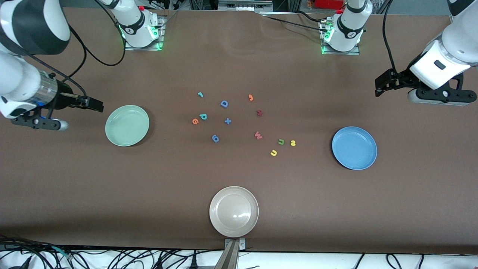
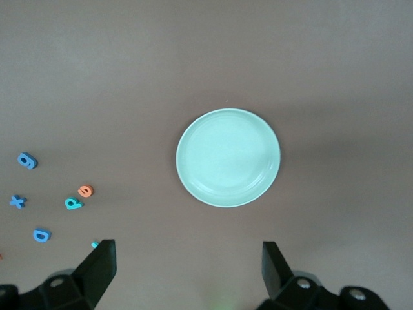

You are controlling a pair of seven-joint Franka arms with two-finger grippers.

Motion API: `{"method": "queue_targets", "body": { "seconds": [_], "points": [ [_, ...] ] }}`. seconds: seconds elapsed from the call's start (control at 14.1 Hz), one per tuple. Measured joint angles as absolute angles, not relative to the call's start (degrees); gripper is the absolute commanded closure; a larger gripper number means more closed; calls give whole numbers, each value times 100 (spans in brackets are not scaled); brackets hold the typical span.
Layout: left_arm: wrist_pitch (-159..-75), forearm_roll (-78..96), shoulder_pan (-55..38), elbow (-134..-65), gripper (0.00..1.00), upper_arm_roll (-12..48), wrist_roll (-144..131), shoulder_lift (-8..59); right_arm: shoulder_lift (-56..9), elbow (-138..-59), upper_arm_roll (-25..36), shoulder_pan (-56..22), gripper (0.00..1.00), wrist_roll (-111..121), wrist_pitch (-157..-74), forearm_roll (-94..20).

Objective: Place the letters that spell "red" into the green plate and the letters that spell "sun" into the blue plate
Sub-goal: 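Move the left gripper toward the letters while the right gripper follows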

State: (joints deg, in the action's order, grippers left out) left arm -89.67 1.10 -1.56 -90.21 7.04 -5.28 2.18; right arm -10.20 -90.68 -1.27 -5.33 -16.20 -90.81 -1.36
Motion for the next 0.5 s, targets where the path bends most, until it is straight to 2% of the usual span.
{"method": "queue_targets", "body": {
  "seconds": [0.28, 0.5],
  "points": [
    [-8967, 110, -225, -9030, 0, 756, -528, 427, -1095, -9067, -146, -780, 0, -1993, -9121, -278],
    [-9013, 111, -480, -9032, 0, 774, -528, 913, -1132, -9067, -148, -869, 0, -2001, -9122, -295]
  ]
}}
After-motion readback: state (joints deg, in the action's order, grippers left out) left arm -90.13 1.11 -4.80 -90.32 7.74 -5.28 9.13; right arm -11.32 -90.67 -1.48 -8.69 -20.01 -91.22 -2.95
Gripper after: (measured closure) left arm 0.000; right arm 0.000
